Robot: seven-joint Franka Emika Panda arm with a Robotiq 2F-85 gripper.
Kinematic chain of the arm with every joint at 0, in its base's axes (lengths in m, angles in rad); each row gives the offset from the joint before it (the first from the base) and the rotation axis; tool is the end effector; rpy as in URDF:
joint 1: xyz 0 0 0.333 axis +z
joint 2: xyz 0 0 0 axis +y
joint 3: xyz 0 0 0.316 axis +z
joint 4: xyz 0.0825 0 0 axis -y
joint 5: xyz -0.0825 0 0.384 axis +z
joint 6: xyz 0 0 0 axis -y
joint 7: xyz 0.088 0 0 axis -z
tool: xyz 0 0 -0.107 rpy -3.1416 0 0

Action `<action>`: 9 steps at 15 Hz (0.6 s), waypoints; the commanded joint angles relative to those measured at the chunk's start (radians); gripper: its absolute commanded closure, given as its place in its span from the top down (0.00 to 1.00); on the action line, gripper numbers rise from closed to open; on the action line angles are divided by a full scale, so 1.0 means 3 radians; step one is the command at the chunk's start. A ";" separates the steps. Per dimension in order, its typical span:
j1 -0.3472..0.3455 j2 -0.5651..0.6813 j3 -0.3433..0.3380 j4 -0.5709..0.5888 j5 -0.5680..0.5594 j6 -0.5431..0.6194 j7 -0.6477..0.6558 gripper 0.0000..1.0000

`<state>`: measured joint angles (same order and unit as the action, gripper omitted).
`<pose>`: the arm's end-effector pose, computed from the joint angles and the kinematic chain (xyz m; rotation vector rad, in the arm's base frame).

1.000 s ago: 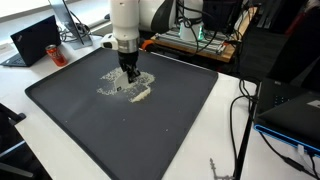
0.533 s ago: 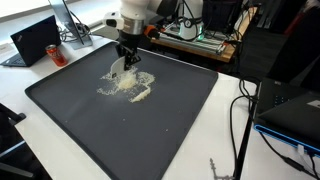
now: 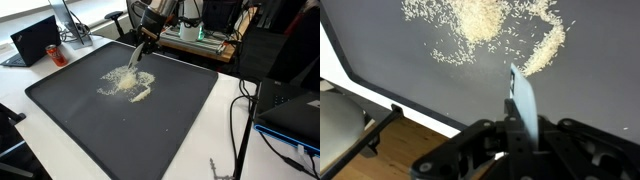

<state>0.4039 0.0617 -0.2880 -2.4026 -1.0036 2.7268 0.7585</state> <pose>0.4991 0.0897 0.3052 2.6825 0.3300 0.5941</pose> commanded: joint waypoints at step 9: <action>0.0294 -0.0268 0.0330 -0.0318 -0.0966 -0.0114 0.0271 0.01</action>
<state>0.4703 -0.0057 -0.2112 -2.4851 -1.2402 2.7278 0.7940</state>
